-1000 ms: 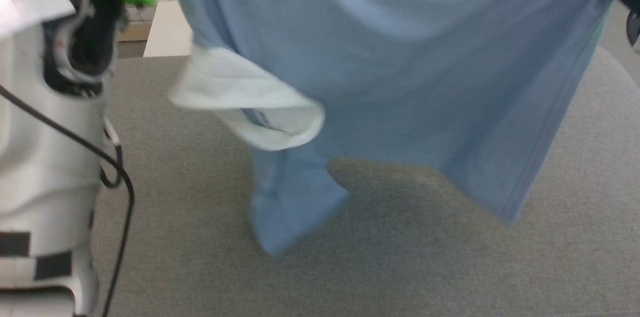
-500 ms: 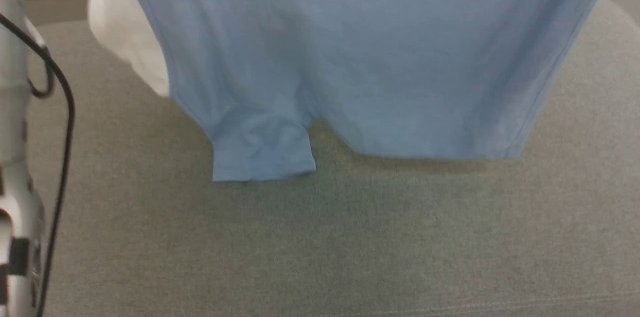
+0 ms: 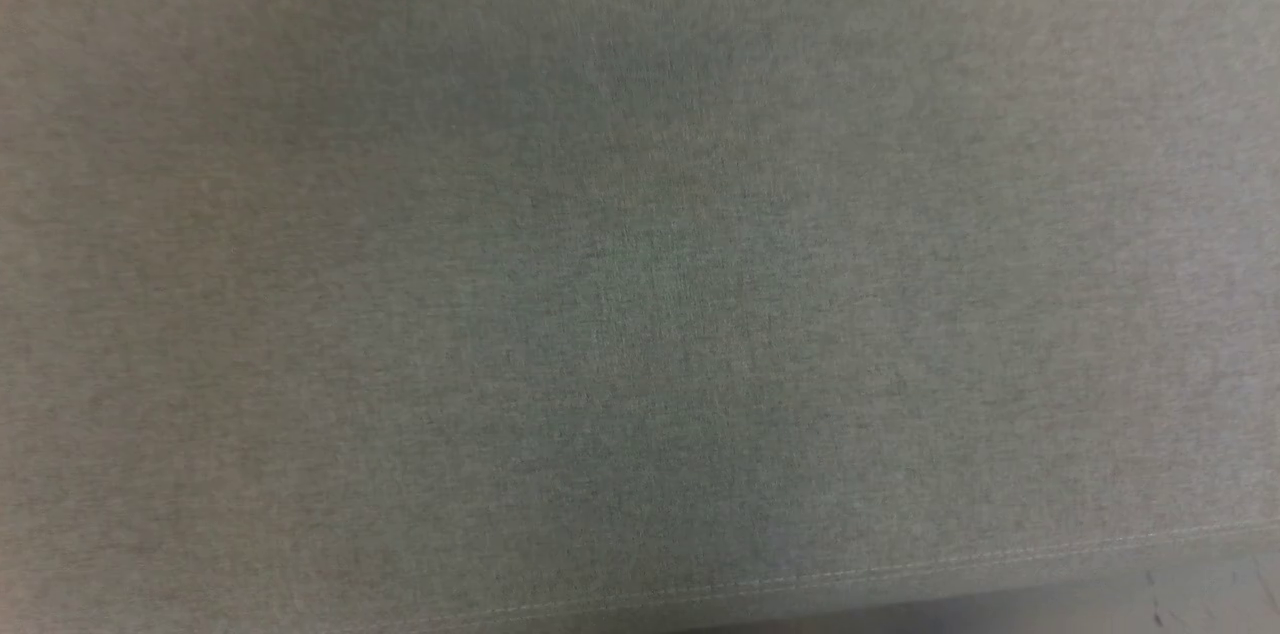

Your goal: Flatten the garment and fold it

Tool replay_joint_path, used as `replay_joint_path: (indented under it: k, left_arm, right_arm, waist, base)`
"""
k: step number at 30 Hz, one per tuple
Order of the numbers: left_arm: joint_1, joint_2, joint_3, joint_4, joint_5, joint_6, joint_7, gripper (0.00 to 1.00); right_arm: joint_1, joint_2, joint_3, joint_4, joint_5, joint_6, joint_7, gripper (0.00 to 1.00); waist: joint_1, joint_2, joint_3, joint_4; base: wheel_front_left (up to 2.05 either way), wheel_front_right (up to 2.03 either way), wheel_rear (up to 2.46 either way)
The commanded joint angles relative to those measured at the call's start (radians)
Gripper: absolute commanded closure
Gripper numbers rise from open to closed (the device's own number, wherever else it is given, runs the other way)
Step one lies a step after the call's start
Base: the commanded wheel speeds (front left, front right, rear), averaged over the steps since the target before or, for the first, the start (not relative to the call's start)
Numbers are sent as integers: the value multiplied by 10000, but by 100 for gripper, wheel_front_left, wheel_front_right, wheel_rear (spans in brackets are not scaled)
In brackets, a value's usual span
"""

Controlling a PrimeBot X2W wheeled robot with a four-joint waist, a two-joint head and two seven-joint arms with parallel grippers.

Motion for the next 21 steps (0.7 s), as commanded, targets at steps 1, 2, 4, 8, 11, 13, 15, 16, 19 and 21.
replay_joint_path:
  k: [1,2,4,8,11,13,15,16,19,21]
  left_arm:
    - [-358,0,-26,156,200,102,-320,100]
    - [-500,-13,-27,268,255,128,-513,100]
    - [-713,-37,-10,500,299,126,-893,100]
    - [-746,-101,95,1049,154,15,-1449,100]
    - [-435,-177,93,1409,24,-149,-1779,100]
    - [-140,-250,154,1680,-137,-262,-2022,100]
    - [246,-316,163,1993,-277,-419,-2212,100]
    - [446,-358,170,2113,-345,-497,-2330,100]
    - [1321,-527,216,2524,-648,-817,-2694,100]
    - [1967,-677,202,2751,-841,-1111,-2949,100]
  right_arm:
    - [-310,62,-134,230,-230,-13,-379,100]
    - [-495,105,-203,386,-349,-13,-600,100]
    - [-839,197,-341,738,-529,-13,-1027,100]
    - [-1122,299,-208,1423,-699,-13,-1473,100]
    - [-988,293,36,1812,-575,-13,-1632,100]
    - [-698,253,268,1943,-398,-13,-1701,100]
    - [-284,162,545,1998,-127,-13,-1719,100]
    - [-80,86,685,1981,-8,-13,-1759,100]
    - [849,-199,1171,1870,559,-13,-1855,100]
    - [1624,-420,1512,1732,1009,-13,-1931,100]
  waist:
    - [-2,0,1445,-168]
    - [-2,0,1558,-149]
    - [-2,0,1795,-115]
    - [-2,0,2134,-17]
    - [-2,0,2270,125]
    - [-2,0,2253,231]
    - [-2,0,2170,347]
    - [-2,0,2107,413]
    - [-2,0,1728,651]
    - [-2,0,1360,824]
  base:
    - [0,0,0]
    - [0,0,0]
    - [0,0,0]
    - [0,0,0]
    - [0,0,0]
    - [0,0,0]
    - [0,0,0]
    - [0,0,0]
    - [0,0,0]
    - [0,0,0]
